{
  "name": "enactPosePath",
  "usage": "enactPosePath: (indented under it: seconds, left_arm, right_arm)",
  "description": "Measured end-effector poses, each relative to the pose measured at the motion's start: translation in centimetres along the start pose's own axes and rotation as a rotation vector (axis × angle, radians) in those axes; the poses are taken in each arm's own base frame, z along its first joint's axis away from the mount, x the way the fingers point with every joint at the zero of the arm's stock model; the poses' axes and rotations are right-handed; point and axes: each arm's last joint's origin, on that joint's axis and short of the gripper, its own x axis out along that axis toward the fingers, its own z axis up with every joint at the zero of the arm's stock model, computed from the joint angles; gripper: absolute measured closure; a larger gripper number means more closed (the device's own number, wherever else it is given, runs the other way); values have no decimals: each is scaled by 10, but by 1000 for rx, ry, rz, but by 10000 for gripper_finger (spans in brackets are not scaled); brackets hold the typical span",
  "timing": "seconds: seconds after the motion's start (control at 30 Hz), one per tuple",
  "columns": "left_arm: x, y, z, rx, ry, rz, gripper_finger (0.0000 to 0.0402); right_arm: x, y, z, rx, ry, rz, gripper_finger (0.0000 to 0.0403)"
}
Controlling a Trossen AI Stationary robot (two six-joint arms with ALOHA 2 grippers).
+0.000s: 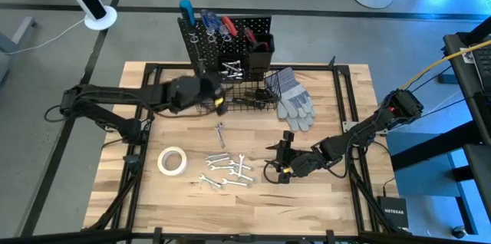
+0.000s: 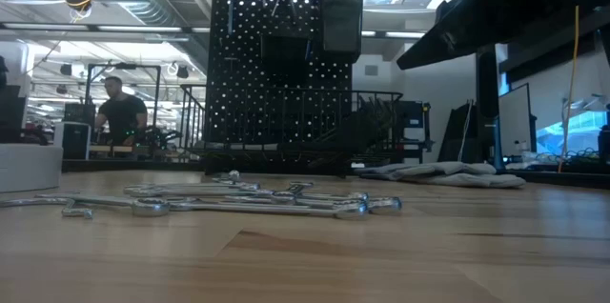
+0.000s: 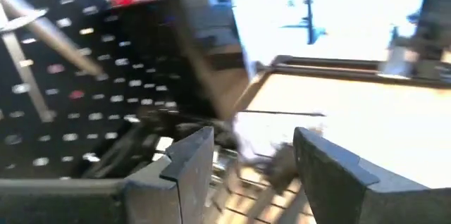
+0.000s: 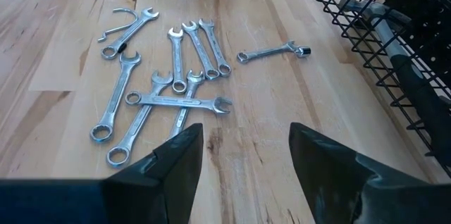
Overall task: Hang tools onto peg board
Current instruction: Put the socket adapter into the left black bin on the peg board
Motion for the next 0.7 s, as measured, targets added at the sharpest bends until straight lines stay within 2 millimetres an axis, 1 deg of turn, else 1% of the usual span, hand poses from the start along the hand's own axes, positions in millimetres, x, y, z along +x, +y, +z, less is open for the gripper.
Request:
enactPosePath:
  seconds: [0.13,0.33,0.5,0.7]
  left_arm:
    - [-20,-25,0,51,5,-110,218]
    - [-42,-61,-11,128,70,-298,219]
    - [-47,-81,-25,164,153,-353,219]
    - [-38,-98,-50,145,277,-348,219]
  right_arm:
    - [0,0,0,0,0,0,187]
    - [0,0,0,17,-1,1,187]
    - [0,0,0,18,-1,0,187]
    - [0,0,0,18,-1,0,187]
